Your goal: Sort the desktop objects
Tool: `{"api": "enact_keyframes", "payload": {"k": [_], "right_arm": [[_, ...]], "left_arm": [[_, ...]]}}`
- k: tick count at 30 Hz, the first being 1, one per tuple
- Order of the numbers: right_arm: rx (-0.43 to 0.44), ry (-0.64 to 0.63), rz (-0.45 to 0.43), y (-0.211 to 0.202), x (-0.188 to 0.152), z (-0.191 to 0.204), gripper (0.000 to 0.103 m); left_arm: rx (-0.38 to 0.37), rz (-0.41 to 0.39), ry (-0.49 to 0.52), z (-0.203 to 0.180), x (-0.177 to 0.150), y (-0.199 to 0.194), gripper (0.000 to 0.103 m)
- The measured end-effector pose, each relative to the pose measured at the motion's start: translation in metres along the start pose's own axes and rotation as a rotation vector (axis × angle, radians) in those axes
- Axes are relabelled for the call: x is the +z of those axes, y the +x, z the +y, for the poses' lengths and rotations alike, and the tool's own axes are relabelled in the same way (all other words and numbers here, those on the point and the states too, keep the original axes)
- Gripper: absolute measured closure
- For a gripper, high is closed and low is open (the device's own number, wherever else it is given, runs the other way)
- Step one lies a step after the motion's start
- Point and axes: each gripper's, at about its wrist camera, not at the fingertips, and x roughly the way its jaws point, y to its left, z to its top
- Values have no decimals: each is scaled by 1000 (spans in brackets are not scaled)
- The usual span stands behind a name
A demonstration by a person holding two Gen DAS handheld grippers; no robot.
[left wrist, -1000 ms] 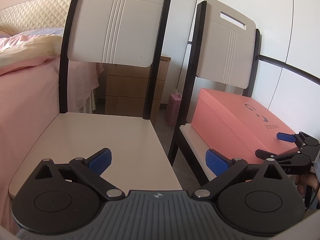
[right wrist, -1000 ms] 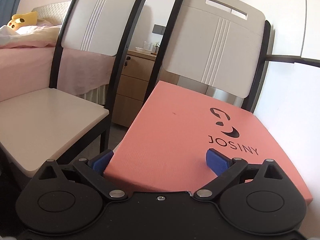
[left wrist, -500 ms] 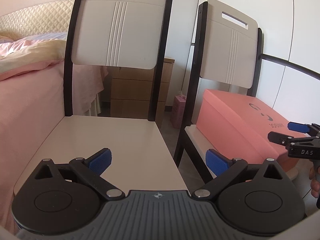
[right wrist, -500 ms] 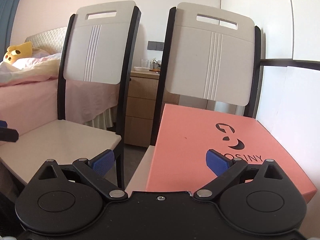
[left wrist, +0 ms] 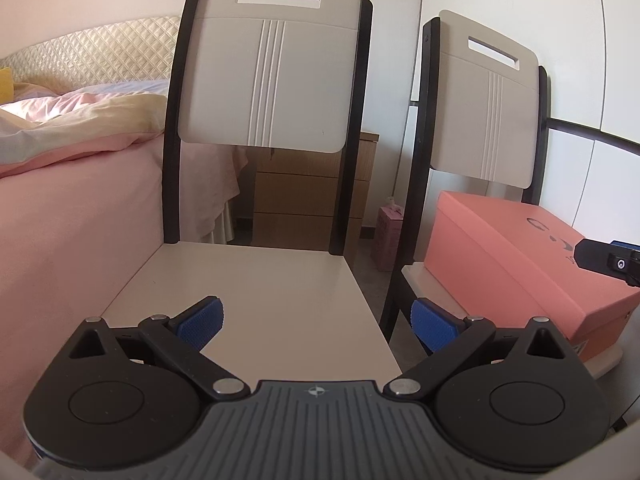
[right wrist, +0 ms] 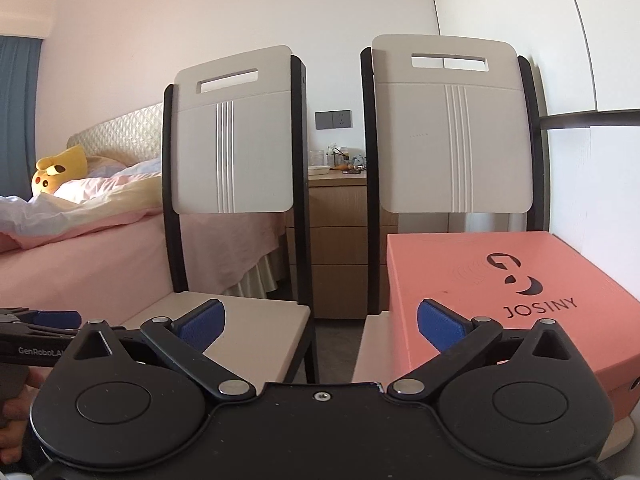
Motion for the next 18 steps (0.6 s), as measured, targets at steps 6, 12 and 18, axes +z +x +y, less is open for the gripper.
{"api": "enact_keyframes", "payload": {"k": [6, 12, 18], "right_arm": [[20, 27, -25, -3, -4, 20, 1], [44, 51, -42, -1, -10, 41, 1], [52, 78, -52, 2, -23, 56, 1]], "left_arm": [[-5, 0, 4, 7, -3, -3, 2], [32, -11, -16, 23, -3, -5, 1], [65, -20, -31, 33, -2, -7, 0]]}}
